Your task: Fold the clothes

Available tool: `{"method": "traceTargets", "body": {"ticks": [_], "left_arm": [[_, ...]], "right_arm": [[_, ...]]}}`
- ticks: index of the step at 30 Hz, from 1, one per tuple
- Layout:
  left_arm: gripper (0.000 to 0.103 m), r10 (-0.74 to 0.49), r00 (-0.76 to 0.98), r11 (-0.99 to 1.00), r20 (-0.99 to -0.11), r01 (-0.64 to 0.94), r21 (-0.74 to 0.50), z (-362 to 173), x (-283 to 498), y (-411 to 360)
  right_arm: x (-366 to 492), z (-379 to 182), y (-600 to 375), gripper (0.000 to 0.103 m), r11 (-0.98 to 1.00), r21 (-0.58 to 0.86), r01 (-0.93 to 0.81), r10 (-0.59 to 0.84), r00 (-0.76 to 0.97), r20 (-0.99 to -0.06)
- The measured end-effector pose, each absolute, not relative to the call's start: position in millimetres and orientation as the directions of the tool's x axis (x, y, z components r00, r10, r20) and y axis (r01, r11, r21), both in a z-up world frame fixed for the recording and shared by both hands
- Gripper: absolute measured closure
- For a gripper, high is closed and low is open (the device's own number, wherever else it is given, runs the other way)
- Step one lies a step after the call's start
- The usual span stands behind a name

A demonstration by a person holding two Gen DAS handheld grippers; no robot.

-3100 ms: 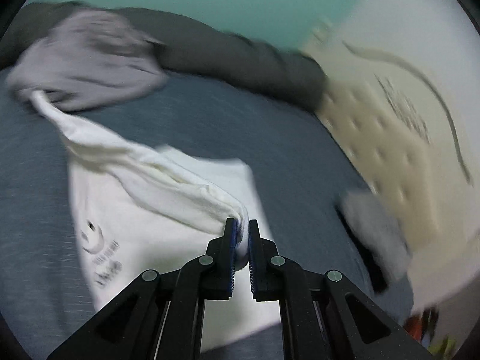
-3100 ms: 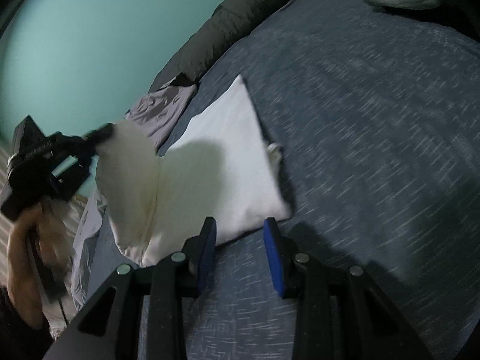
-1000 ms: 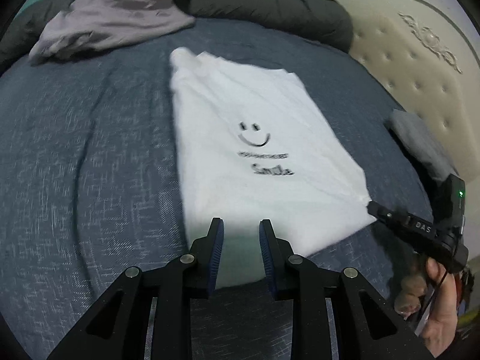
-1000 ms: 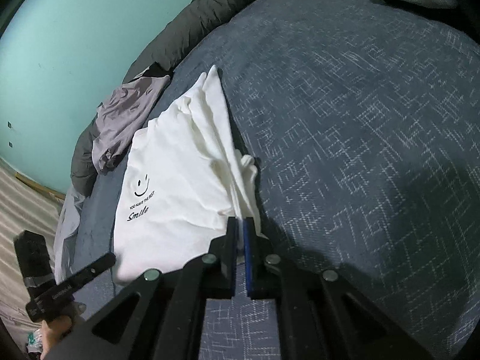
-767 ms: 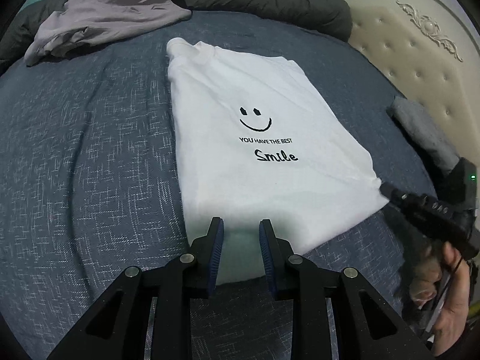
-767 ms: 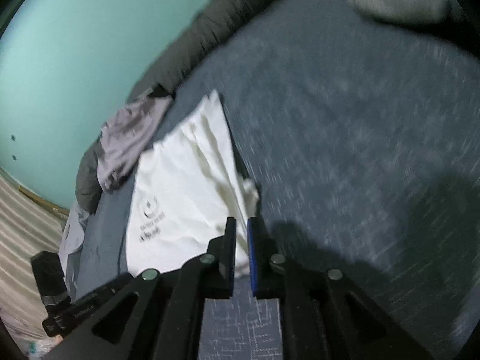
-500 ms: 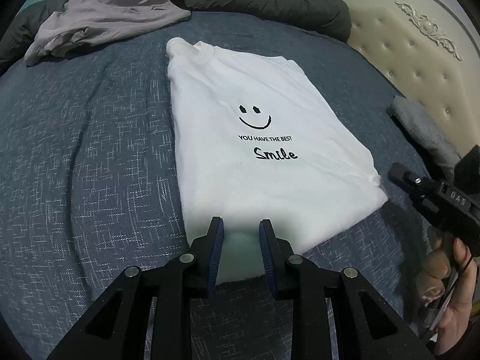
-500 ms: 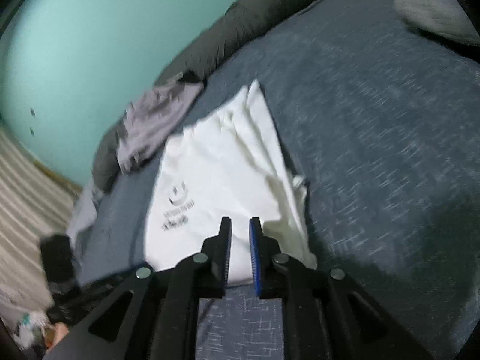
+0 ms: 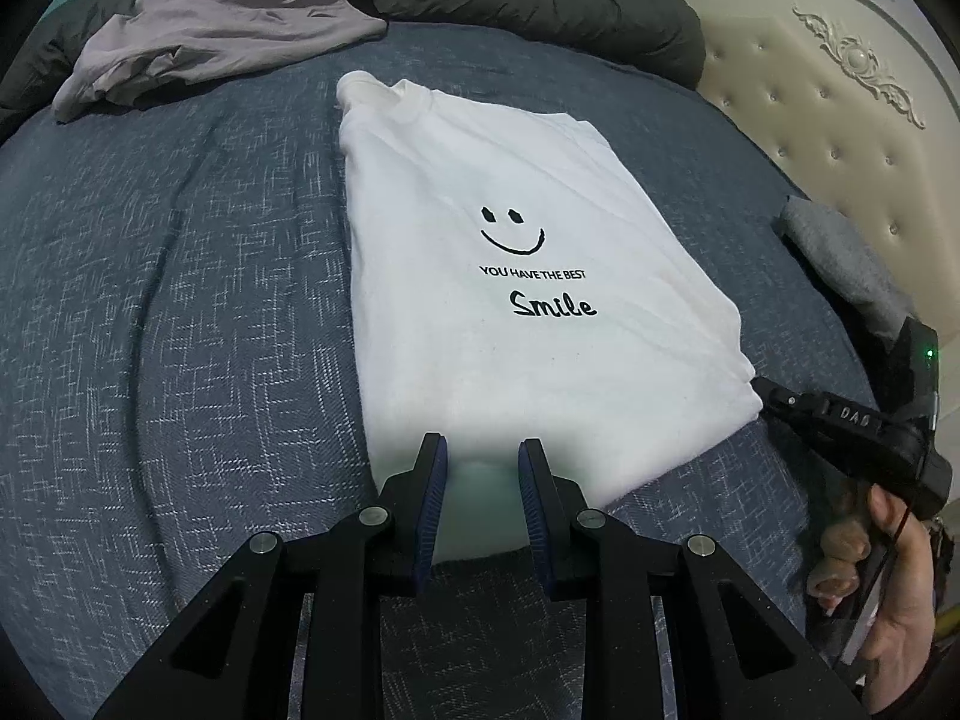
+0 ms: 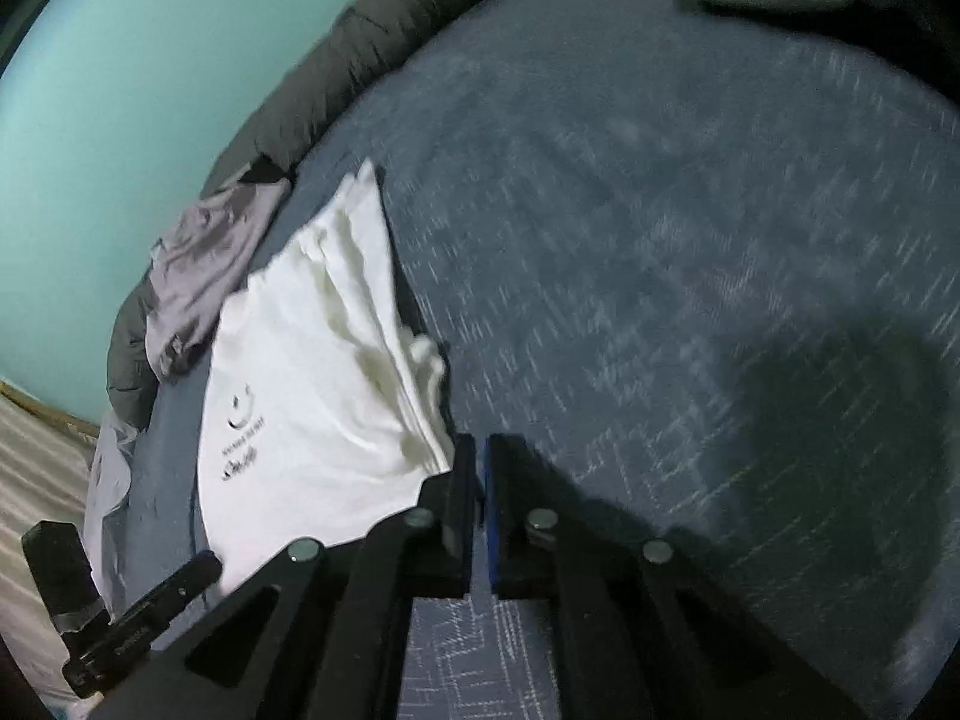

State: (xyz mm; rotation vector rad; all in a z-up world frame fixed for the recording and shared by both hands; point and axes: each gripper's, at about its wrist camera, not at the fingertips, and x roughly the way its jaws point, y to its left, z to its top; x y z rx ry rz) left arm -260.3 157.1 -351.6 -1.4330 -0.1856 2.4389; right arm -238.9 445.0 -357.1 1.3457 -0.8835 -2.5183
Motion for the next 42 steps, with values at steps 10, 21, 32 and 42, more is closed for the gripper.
{"method": "traceTargets", "body": {"ticks": [10, 21, 32, 42], "left_arm": [[0.076, 0.350, -0.486, -0.937, -0.801, -0.186, -0.296, -349.9, -258.1, 149.9], [0.076, 0.371, -0.508, -0.928, -0.777, -0.175, -0.329, -354.3, -261.4, 133.1], [0.076, 0.420, -0.489, -0.908, -0.765, -0.213, -0.362, -362.0, -267.7, 126.4], [0.075, 0.438, -0.479, -0.899, -0.761, -0.220, -0.378, -365.8, -270.6, 127.2]], "right_arm": [[-237.0, -338.2, 440.0, 0.099, -0.790, 0.611, -0.044, -0.453, -0.630, -0.631], [-237.9, -322.3, 429.0, 0.078, -0.792, 0.609, 0.050, -0.493, -0.642, -0.588], [-350.8, -281.1, 391.3, 0.063, -0.878, 0.429, 0.212, -0.470, -0.547, -0.693], [-469.1, -297.3, 353.7, 0.063, -0.926, 0.311, 0.216, -0.378, -0.506, -0.775]]}}
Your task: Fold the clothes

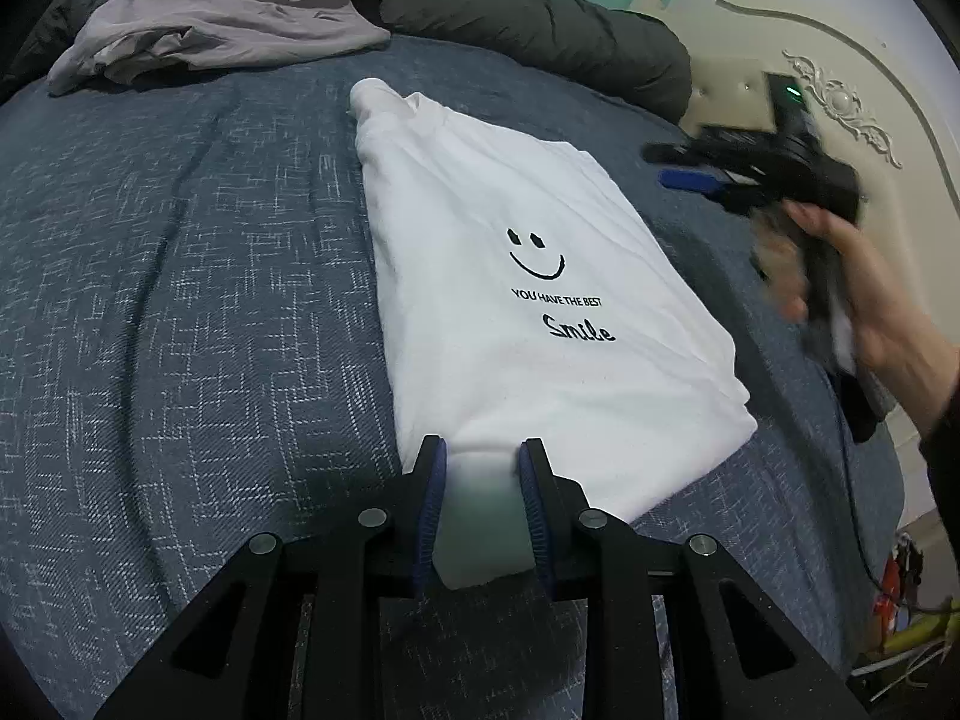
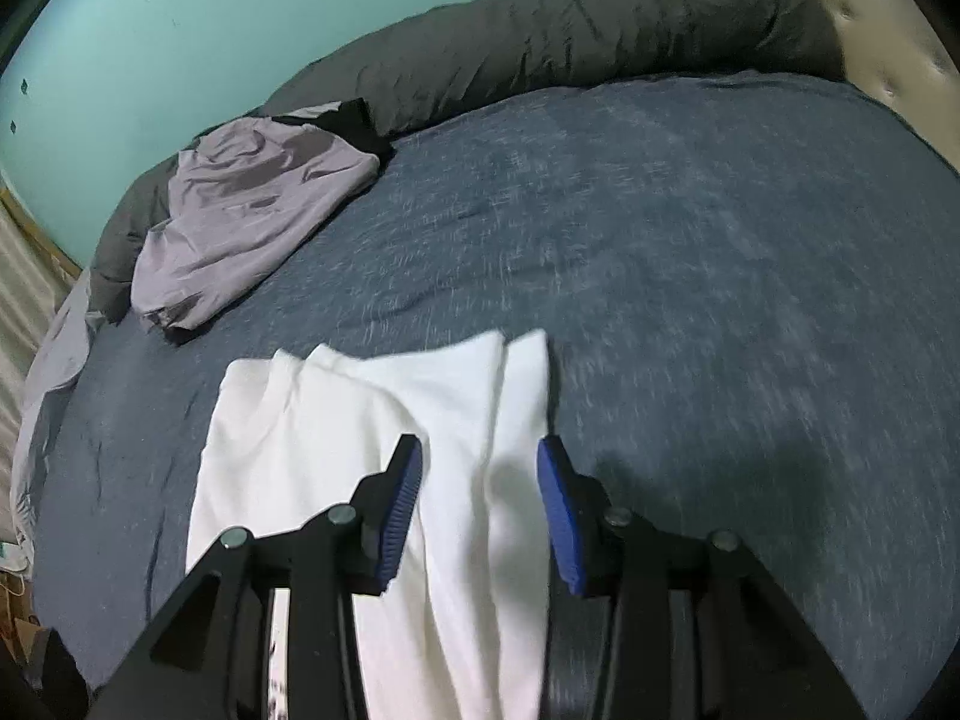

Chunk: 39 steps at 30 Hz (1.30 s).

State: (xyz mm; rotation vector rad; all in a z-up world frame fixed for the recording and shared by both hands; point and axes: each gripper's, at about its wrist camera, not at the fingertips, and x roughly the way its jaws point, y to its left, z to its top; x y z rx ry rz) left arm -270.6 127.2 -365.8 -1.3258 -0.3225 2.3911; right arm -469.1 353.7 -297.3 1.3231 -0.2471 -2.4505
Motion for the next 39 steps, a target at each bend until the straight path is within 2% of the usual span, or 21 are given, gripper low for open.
{"method": "traceTargets", "body": {"ticks": [11, 12, 14, 16, 18, 24, 30, 36, 38, 39], "left_arm": [[0.075, 0.464, -0.472, -0.886, -0.750, -0.220, -0.409, -368.8, -272.0, 122.1], [0.075, 0.466, -0.472, -0.884, -0.749, -0.219, -0.412, -369.0, -272.1, 121.6], [0.075, 0.470, -0.470, -0.882, -0.747, -0.216, -0.419, -369.5, -272.2, 120.8], [0.075, 0.473, -0.471, -0.880, -0.745, -0.216, -0.422, -369.6, -272.0, 120.6], [0.075, 0.475, -0.472, -0.879, -0.743, -0.217, -0.424, -369.7, -271.7, 120.4], [0.075, 0.478, -0.470, -0.877, -0.742, -0.212, -0.431, -369.0, -273.8, 119.9], [0.075, 0.476, -0.468, -0.878, -0.745, -0.211, -0.429, -368.2, -273.9, 119.9], [0.075, 0.481, -0.467, -0.876, -0.742, -0.211, -0.435, -368.5, -273.0, 117.8], [0.075, 0.481, -0.468, -0.875, -0.741, -0.211, -0.435, -368.5, -272.6, 117.3], [0.075, 0.481, -0.468, -0.876, -0.741, -0.211, -0.435, -368.7, -273.2, 117.8]], "right_arm": [[-513.8, -328.8, 326.5, 0.063, -0.952, 0.235, 0.196, -0.301, -0.452, -0.840], [-515.5, -331.1, 326.6, 0.065, -0.952, 0.239, 0.192, -0.302, -0.448, -0.842], [-516.7, -332.9, 326.3, 0.077, -0.952, 0.236, 0.194, -0.301, -0.451, -0.840], [-515.5, -331.6, 325.2, 0.096, -0.953, 0.222, 0.206, -0.295, -0.466, -0.834], [-512.6, -327.5, 325.1, 0.100, -0.954, 0.206, 0.220, -0.290, -0.484, -0.825], [-503.0, -310.4, 325.0, 0.101, -0.961, 0.132, 0.244, -0.253, -0.568, -0.783], [-505.2, -315.5, 326.5, 0.101, -0.968, 0.095, 0.233, -0.214, -0.563, -0.798], [-514.9, -319.6, 339.6, 0.099, -0.950, 0.233, 0.207, -0.309, -0.540, -0.783], [-516.7, -318.6, 338.7, 0.096, -0.945, 0.247, 0.214, -0.325, -0.535, -0.780], [-517.9, -317.8, 337.4, 0.091, -0.944, 0.248, 0.219, -0.329, -0.536, -0.777]]}}
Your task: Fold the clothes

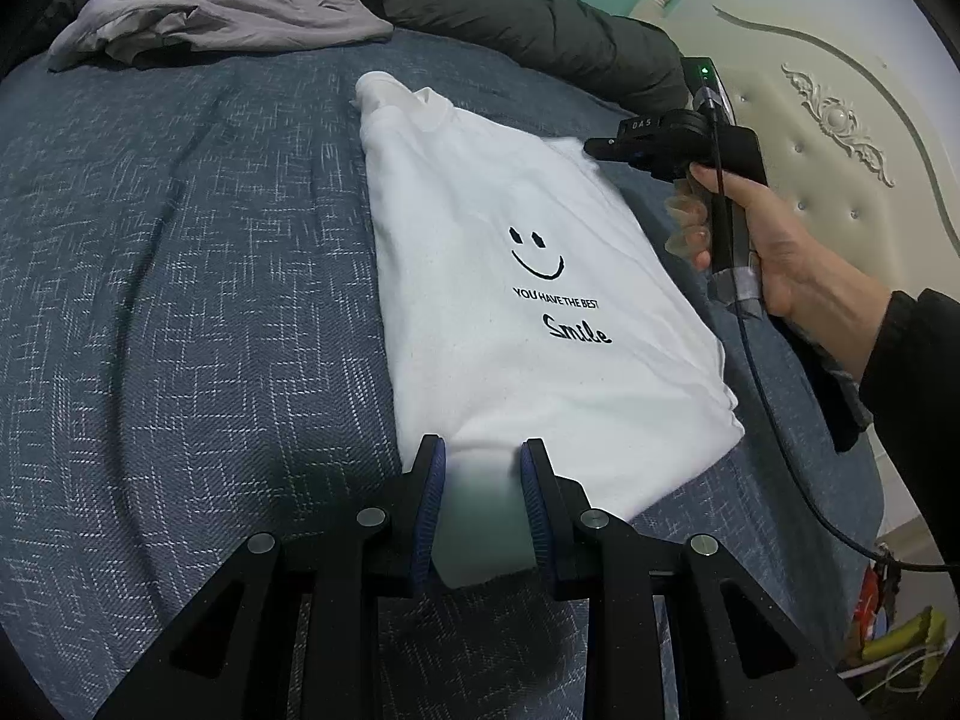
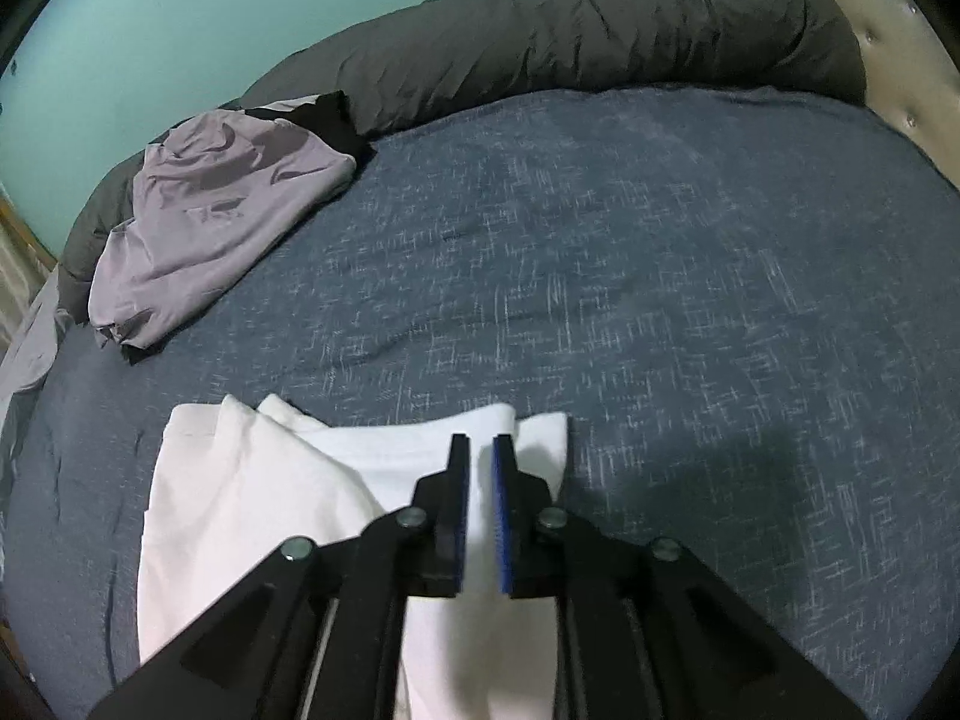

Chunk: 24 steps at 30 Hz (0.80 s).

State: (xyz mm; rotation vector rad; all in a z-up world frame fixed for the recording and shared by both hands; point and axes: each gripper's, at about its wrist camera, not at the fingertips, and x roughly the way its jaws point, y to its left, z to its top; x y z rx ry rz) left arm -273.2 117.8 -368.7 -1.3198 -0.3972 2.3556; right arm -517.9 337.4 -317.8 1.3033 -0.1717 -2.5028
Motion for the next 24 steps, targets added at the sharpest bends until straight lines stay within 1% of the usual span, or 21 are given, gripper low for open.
{"method": "traceTargets", "body": {"ticks": [1, 2, 7, 9, 11, 12, 14, 18, 21, 24], "left_arm": [[0.075, 0.480, -0.468, -0.876, -0.741, -0.211, -0.434, -368.8, -273.7, 118.4], [0.075, 0.480, -0.469, -0.876, -0.742, -0.212, -0.433, -369.0, -274.2, 118.9], [0.075, 0.483, -0.467, -0.874, -0.740, -0.210, -0.438, -369.0, -274.0, 118.5], [0.075, 0.484, -0.467, -0.873, -0.740, -0.211, -0.439, -369.0, -274.0, 118.5], [0.075, 0.486, -0.467, -0.872, -0.738, -0.211, -0.441, -369.2, -274.1, 118.2], [0.075, 0.487, -0.467, -0.872, -0.738, -0.211, -0.443, -369.3, -274.0, 118.1], [0.075, 0.488, -0.467, -0.871, -0.737, -0.210, -0.444, -369.1, -273.8, 117.9], [0.075, 0.489, -0.467, -0.870, -0.737, -0.209, -0.446, -368.5, -273.6, 117.5], [0.075, 0.490, -0.467, -0.870, -0.736, -0.208, -0.447, -368.1, -273.4, 117.3], [0.075, 0.491, -0.467, -0.870, -0.736, -0.207, -0.448, -367.7, -273.2, 117.0]], "right_arm": [[-519.8, -318.4, 335.3, 0.083, -0.943, 0.250, 0.220, -0.330, -0.528, -0.782], [-522.5, -320.9, 333.1, 0.080, -0.945, 0.248, 0.212, -0.324, -0.515, -0.793], [-526.6, -327.5, 326.3, 0.079, -0.951, 0.233, 0.204, -0.306, -0.499, -0.811], [-524.6, -325.2, 323.1, 0.079, -0.949, 0.218, 0.226, -0.307, -0.517, -0.799], [-521.9, -321.9, 320.3, 0.090, -0.948, 0.198, 0.249, -0.305, -0.535, -0.788], [-520.2, -320.0, 318.5, 0.097, -0.949, 0.180, 0.260, -0.298, -0.546, -0.783], [-518.2, -315.3, 315.5, 0.101, -0.945, 0.161, 0.284, -0.300, -0.559, -0.773], [-515.8, -311.0, 316.5, 0.102, -0.946, 0.145, 0.291, -0.293, -0.570, -0.768], [-513.9, -300.8, 326.8, 0.102, -0.959, 0.134, 0.252, -0.266, -0.618, -0.740], [-519.0, -301.1, 337.6, 0.102, -0.976, 0.096, 0.197, -0.201, -0.626, -0.753]]}}
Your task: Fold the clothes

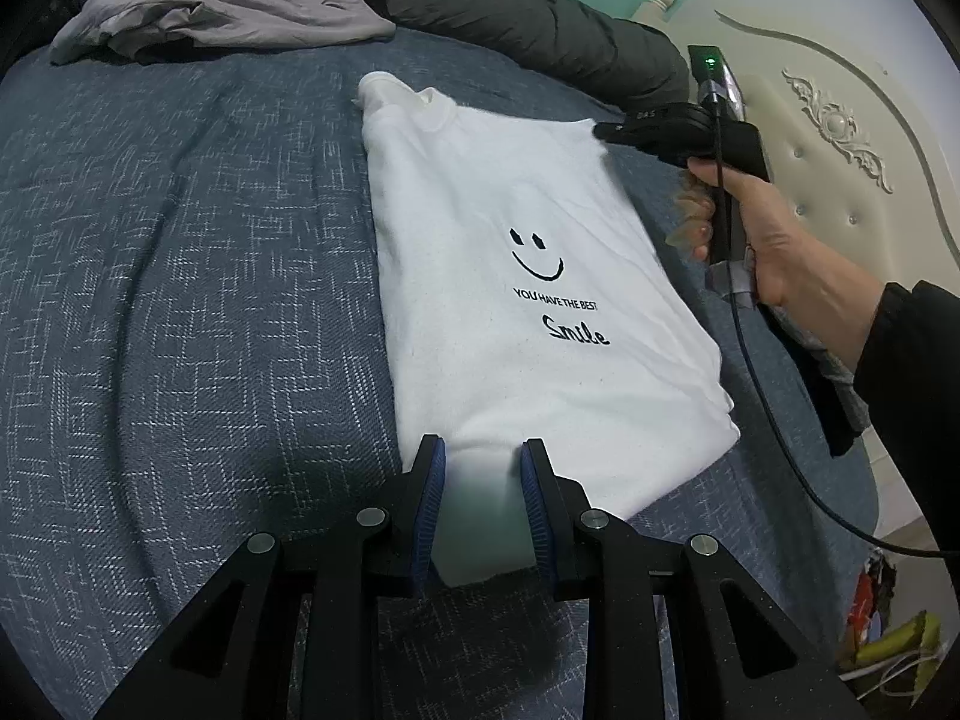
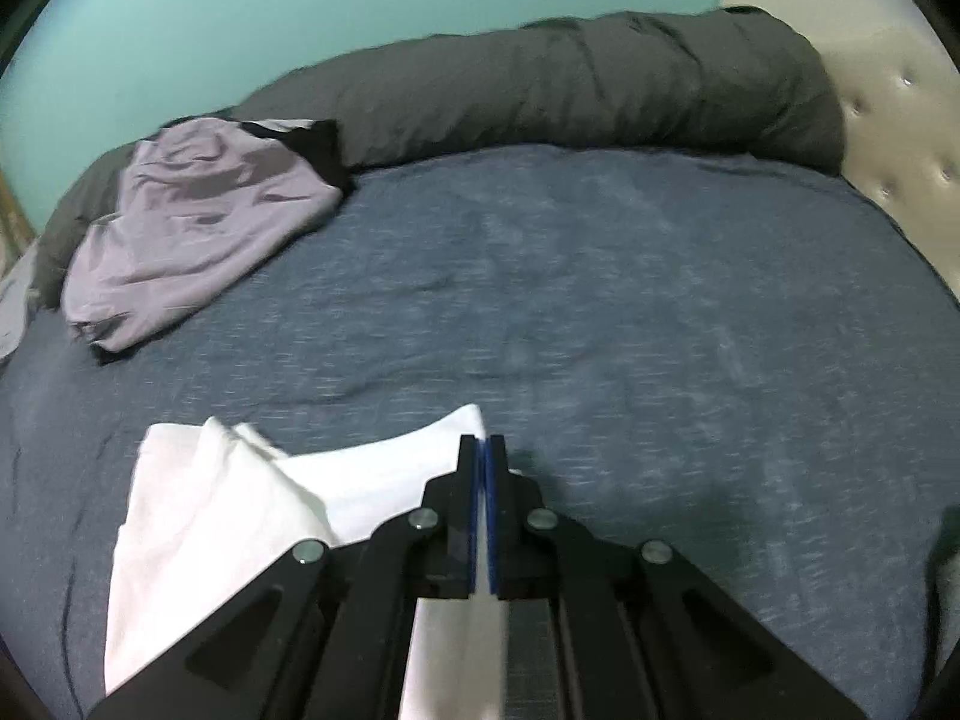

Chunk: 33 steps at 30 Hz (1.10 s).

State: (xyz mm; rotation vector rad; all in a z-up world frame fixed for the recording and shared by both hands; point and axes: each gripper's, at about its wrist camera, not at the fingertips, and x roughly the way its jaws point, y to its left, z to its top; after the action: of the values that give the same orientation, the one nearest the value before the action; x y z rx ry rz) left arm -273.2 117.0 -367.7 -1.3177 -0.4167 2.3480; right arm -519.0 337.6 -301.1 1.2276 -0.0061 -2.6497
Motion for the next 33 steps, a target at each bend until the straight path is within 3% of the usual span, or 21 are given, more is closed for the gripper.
{"method": "traceTargets", "body": {"ticks": [7, 12, 17, 20, 21, 22, 24, 31, 33], "left_arm": [[0.075, 0.491, -0.466, -0.870, -0.737, -0.209, -0.447, -369.0, -272.1, 115.1], [0.075, 0.492, -0.462, -0.869, -0.738, -0.207, -0.450, -369.7, -272.5, 114.4], [0.074, 0.499, -0.460, -0.863, -0.735, -0.184, -0.471, -363.8, -272.2, 108.2], [0.074, 0.482, -0.473, -0.870, -0.738, -0.158, -0.467, -359.4, -270.4, 100.0], [0.074, 0.477, -0.472, -0.871, -0.741, -0.145, -0.468, -359.4, -270.1, 97.2], [0.074, 0.478, -0.466, -0.870, -0.744, -0.133, -0.475, -360.2, -270.0, 94.4], [0.073, 0.480, -0.459, -0.865, -0.747, -0.108, -0.490, -362.5, -270.0, 89.4], [0.073, 0.464, -0.455, -0.874, -0.760, -0.099, -0.475, -364.5, -266.4, 95.1], [0.073, 0.460, -0.453, -0.877, -0.764, -0.094, -0.472, -365.6, -265.2, 97.1]], "right_arm": [[-531.0, -331.6, 336.9, 0.101, -0.984, 0.085, 0.155, -0.159, -0.565, -0.809], [-520.9, -321.3, 344.6, 0.100, -0.991, 0.062, 0.122, -0.123, -0.606, -0.786], [-474.3, -302.2, 360.3, 0.099, -0.967, 0.174, 0.187, -0.251, -0.579, -0.776], [-435.1, -302.2, 363.9, 0.092, -0.942, 0.242, 0.233, -0.332, -0.525, -0.784], [-422.0, -305.0, 366.5, 0.086, -0.931, 0.276, 0.240, -0.363, -0.508, -0.781], [-408.8, -307.9, 369.1, 0.074, -0.918, 0.310, 0.246, -0.394, -0.490, -0.777], [-385.1, -315.4, 373.5, 0.062, -0.891, 0.367, 0.267, -0.452, -0.449, -0.771], [-389.8, -311.2, 369.5, 0.062, -0.889, 0.334, 0.312, -0.447, -0.444, -0.776], [-392.6, -316.4, 366.9, 0.069, -0.886, 0.339, 0.316, -0.451, -0.419, -0.788]]}}
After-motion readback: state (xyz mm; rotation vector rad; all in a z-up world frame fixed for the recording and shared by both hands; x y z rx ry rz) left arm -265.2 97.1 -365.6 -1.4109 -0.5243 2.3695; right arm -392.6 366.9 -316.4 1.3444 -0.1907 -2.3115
